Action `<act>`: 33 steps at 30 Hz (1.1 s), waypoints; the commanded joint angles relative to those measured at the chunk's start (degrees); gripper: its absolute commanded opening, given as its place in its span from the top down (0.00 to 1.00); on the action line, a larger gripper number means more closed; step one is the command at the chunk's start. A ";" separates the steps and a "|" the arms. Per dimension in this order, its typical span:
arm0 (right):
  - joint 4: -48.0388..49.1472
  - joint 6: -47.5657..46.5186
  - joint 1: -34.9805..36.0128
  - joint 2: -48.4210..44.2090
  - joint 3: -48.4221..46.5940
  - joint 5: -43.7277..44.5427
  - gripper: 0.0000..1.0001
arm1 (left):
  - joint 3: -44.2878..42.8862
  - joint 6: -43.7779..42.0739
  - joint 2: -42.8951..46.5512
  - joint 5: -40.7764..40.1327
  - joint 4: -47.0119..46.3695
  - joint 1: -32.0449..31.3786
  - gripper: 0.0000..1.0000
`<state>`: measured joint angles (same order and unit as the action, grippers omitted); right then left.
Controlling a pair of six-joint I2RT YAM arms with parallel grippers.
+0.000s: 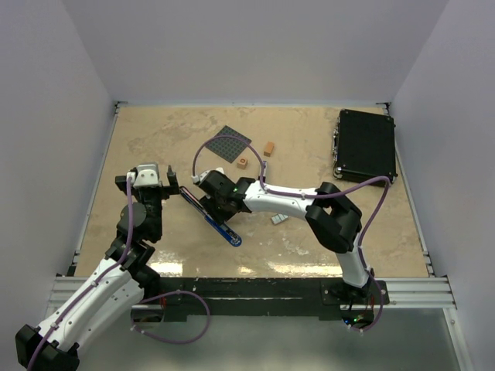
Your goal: Load the staples into the stapler
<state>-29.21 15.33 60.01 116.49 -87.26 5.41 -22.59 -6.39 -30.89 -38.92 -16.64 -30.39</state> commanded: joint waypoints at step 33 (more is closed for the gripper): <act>0.64 0.40 2.04 -14.09 14.58 -1.90 0.52 | -0.44 3.22 -4.08 1.30 -1.64 -0.19 0.00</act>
<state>-29.08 15.40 61.49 106.43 -73.95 3.44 -22.59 -5.52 -34.06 -38.20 -16.62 -30.39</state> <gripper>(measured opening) 0.486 0.994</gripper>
